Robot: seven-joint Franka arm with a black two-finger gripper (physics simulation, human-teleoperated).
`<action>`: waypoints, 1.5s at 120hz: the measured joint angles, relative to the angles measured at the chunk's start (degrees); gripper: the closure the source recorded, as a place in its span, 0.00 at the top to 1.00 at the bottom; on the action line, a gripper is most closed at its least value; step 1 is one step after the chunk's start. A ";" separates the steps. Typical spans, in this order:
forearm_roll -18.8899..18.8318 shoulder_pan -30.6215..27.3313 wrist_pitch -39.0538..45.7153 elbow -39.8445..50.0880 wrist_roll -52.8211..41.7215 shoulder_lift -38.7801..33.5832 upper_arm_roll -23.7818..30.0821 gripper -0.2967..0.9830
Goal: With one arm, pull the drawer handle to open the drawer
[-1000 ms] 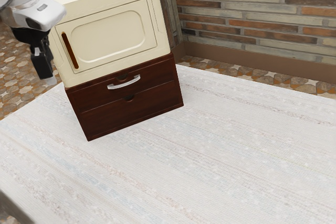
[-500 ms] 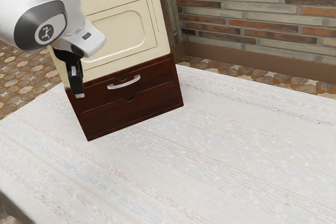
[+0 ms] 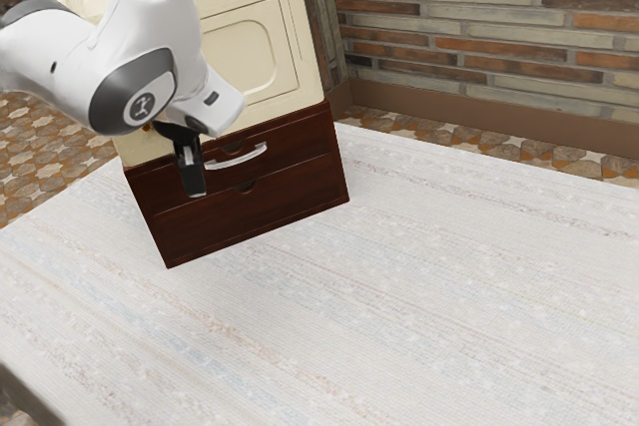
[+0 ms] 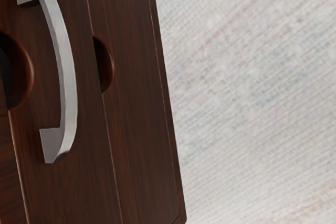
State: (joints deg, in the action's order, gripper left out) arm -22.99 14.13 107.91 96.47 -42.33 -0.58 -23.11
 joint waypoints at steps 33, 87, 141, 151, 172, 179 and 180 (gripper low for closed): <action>0.10 0.29 5.22 0.09 0.72 4.27 0.00 0.77; 0.83 -2.00 8.91 -3.52 1.34 11.48 0.58 0.77; 3.02 -3.08 11.55 -5.26 1.13 15.20 1.23 0.77; 3.29 -3.18 11.72 -5.14 1.08 15.23 1.29 0.77; 3.48 -2.64 11.88 -3.01 1.01 12.94 1.34 0.74; 3.54 -2.51 11.91 -2.06 0.98 12.12 1.32 0.75; 3.54 -2.48 11.91 -1.94 0.98 12.02 1.31 0.75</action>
State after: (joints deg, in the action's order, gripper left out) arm -19.44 11.65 119.82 94.53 -41.35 11.44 -21.80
